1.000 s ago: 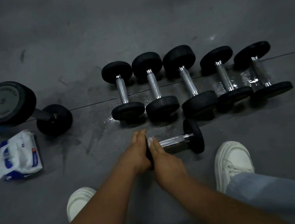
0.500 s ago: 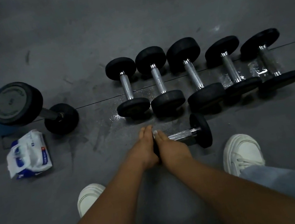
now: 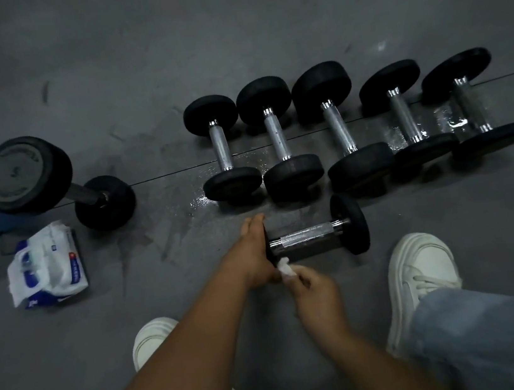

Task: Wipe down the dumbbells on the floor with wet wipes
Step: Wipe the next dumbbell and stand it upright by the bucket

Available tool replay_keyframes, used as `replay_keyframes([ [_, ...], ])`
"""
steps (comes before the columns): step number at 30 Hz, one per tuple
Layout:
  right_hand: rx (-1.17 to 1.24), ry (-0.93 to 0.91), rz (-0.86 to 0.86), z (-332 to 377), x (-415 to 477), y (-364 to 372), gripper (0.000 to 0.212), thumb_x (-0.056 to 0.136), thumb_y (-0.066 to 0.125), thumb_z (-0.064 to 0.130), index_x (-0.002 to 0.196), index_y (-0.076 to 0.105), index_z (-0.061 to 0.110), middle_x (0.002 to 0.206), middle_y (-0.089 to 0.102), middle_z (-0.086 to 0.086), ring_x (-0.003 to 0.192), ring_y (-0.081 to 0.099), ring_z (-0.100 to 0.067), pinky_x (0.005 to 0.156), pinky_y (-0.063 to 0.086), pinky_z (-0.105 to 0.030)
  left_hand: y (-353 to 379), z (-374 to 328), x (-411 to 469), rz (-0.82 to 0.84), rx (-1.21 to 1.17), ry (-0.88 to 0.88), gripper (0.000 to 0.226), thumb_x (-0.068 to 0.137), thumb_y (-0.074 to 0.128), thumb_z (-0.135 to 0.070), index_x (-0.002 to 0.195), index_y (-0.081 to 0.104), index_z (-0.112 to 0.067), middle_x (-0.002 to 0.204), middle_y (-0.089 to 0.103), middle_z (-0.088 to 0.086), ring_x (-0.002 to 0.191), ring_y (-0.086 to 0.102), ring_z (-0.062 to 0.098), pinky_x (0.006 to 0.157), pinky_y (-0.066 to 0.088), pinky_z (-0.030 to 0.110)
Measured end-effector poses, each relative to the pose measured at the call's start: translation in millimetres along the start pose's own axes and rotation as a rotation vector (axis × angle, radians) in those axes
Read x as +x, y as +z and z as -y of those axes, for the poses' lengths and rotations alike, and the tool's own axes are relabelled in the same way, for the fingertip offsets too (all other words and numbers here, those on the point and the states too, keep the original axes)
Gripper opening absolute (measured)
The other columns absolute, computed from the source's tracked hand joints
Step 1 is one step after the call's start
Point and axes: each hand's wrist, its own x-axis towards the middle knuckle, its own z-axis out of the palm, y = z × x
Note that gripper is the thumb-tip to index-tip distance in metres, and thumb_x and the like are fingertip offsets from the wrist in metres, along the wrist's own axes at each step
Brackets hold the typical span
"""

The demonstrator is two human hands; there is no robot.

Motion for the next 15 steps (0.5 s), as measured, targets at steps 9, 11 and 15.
replay_keyframes([
  [9, 0.850, 0.653, 0.067, 20.3, 21.8, 22.9, 0.028, 0.098, 0.041, 0.003, 0.097, 0.066, 0.015, 0.060, 0.065, 0.013, 0.052, 0.052, 0.002, 0.053, 0.036, -0.013, 1.8, -2.6, -5.1, -0.030, -0.042, 0.017, 0.129, 0.057, 0.091, -0.019, 0.155, 0.008, -0.017, 0.159, 0.007, 0.001, 0.139, 0.034, 0.021, 0.115, 0.033, 0.035],
  [11, 0.814, 0.602, 0.062, 16.3, 29.0, 22.7, 0.029, 0.096, 0.041, 0.000, 0.089, 0.065, 0.015, 0.063, 0.068, 0.008, 0.061, 0.059, -0.004, 0.056, 0.043, -0.014, 2.3, -5.2, -7.2, -0.028, -0.054, 0.027, 0.126, 0.060, 0.090, -0.019, 0.155, 0.008, -0.015, 0.159, 0.006, 0.003, 0.140, 0.034, 0.021, 0.115, 0.031, 0.030],
  [15, 0.858, 0.600, 0.022, 17.8, 27.7, 33.8, 0.022, 0.101, 0.044, 0.012, 0.094, 0.065, 0.015, 0.077, 0.072, 0.007, 0.079, 0.065, -0.007, 0.074, 0.050, -0.020, 3.8, -7.1, -11.6, -0.025, -0.061, 0.016, 0.120, 0.067, 0.085, -0.016, 0.156, 0.005, -0.018, 0.161, 0.000, 0.000, 0.141, 0.034, 0.021, 0.114, 0.032, 0.030],
])
